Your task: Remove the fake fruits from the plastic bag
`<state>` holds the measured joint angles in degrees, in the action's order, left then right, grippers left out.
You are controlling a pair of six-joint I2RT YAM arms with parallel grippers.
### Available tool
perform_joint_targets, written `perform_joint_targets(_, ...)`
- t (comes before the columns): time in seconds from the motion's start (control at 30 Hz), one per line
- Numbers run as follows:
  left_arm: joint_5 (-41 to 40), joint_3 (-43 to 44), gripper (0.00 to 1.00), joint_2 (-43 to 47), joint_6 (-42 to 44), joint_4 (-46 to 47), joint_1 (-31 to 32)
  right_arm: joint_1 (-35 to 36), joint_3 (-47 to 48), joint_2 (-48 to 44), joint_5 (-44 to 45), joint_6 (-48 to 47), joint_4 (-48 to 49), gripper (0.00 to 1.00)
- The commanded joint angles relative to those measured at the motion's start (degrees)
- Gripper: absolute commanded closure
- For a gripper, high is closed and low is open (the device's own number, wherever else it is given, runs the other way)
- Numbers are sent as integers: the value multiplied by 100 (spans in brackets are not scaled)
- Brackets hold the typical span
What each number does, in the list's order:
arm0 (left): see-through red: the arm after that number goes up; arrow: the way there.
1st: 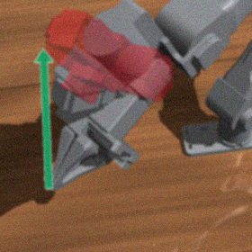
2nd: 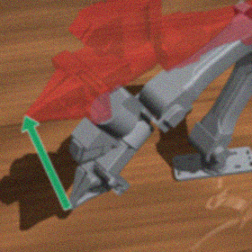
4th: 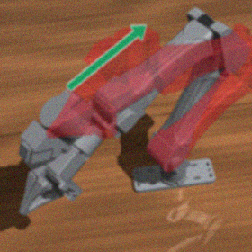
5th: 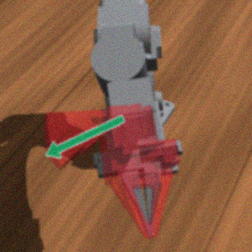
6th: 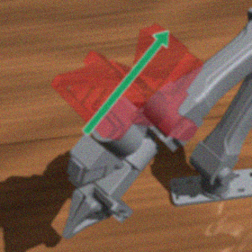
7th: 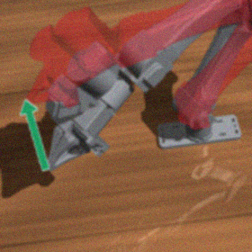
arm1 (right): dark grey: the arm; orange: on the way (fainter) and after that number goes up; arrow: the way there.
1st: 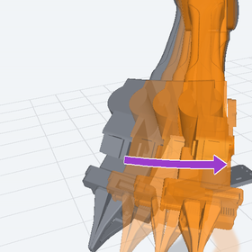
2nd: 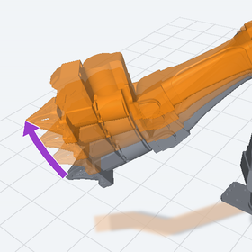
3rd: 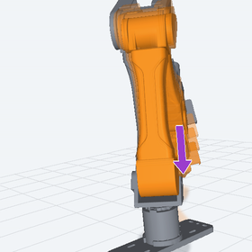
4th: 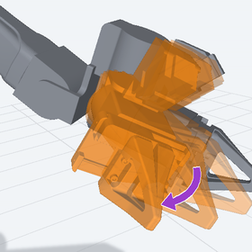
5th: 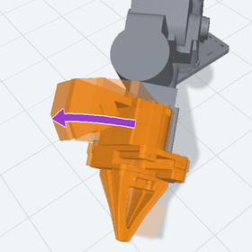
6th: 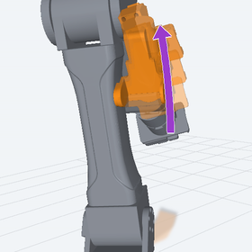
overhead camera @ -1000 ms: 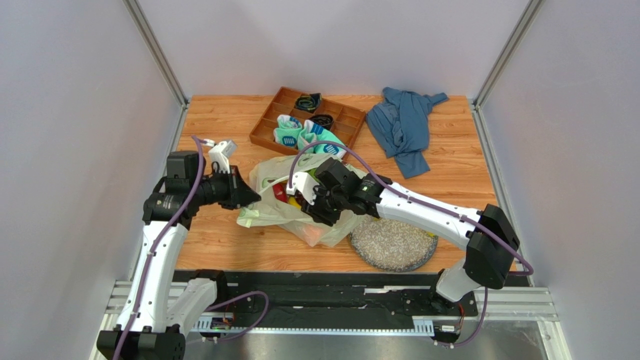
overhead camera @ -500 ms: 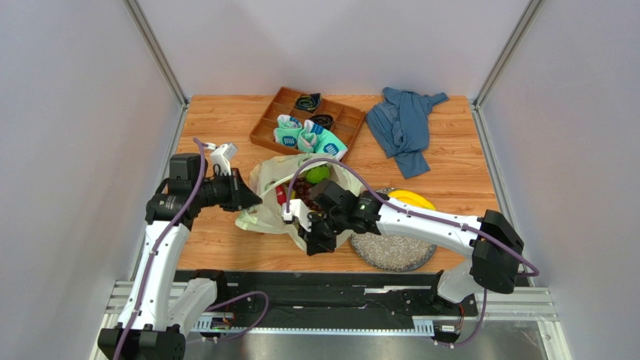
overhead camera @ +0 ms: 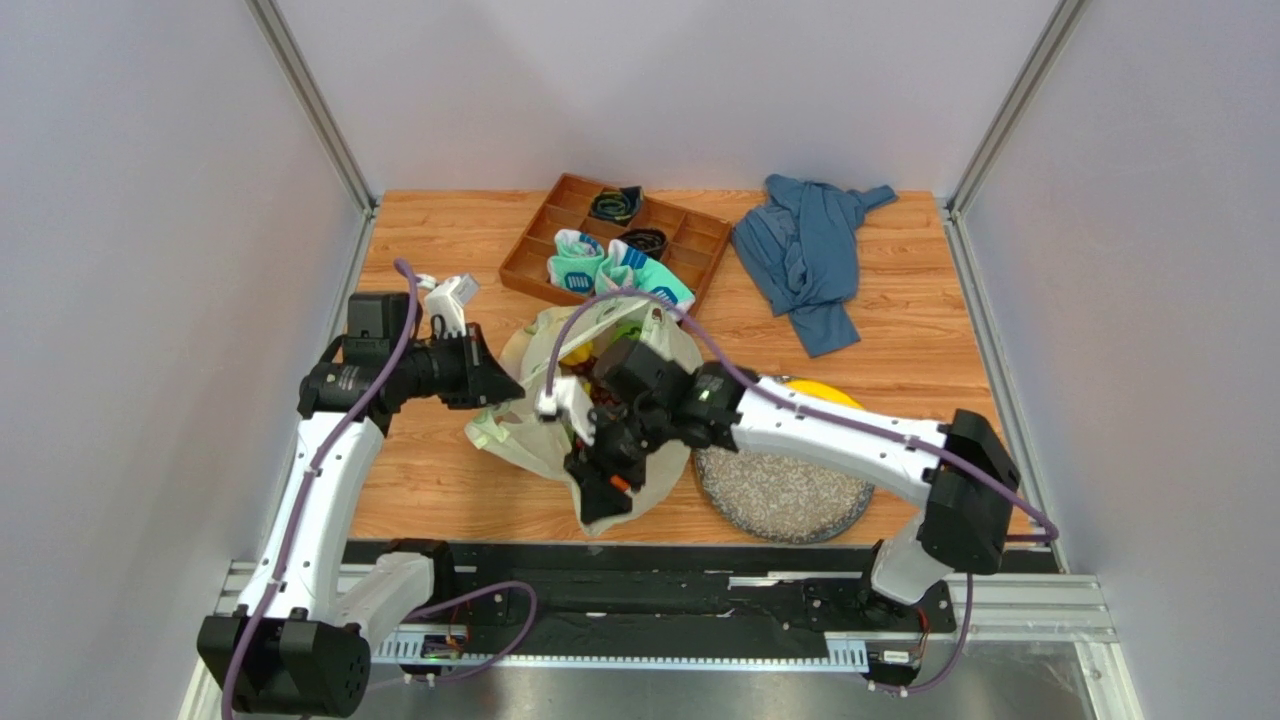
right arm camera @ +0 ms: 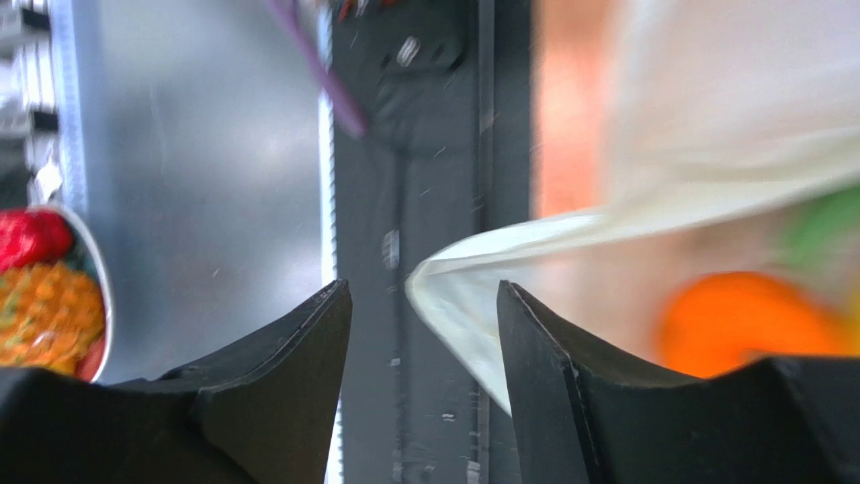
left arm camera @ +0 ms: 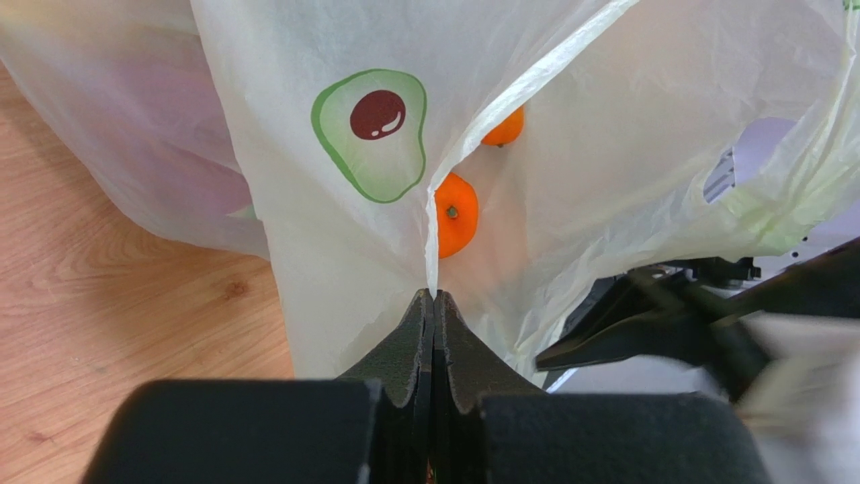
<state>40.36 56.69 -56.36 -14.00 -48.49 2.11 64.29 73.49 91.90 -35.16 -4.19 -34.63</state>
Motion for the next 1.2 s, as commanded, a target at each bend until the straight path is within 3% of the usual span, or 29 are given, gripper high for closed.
perform_joint_targets(0.0, -2, 299, 100, 178, 38, -55, -44, -706, 1122, -638, 105, -680, -580, 43)
perform_joint_targets(0.03, 16, 334, 100, 160, 55, -73, -44, -768, 1115, -638, 158, -689, -545, 43)
perform_joint_targets(0.17, 33, 448, 100, 90, 29, -21, -44, -787, 772, -366, 1132, -803, 42, 64)
perform_joint_targets(0.27, 69, 466, 100, 125, -32, 103, -44, -760, 693, 3, 1327, -873, 132, 75)
perform_joint_targets(0.33, 77, 422, 100, 125, -68, 225, -44, -681, 658, 144, 1458, -908, 141, 76)
perform_joint_targets(0.43, 121, 317, 100, 195, -164, 401, -44, -576, 404, 258, 1967, -874, 272, 68)
perform_joint_targets(0.47, 147, 299, 100, 213, -208, 428, -44, -550, 229, 258, 2456, -734, 438, 54)
perform_joint_targets(0.53, 227, 264, 100, 213, -252, 428, -44, -532, 52, 250, 2994, -602, 597, 44)
perform_joint_targets(0.63, 288, 238, 100, 213, -261, 402, -44, -541, -142, 293, 3182, -478, 695, 36)
perform_joint_targets(1.03, 262, 9, 100, 345, -296, 437, -44, -514, -503, 1039, 2917, -136, 826, 29)
perform_joint_targets(1.17, 271, 35, 100, 310, -296, 428, -53, -514, -459, 1295, 3312, -214, 940, 35)
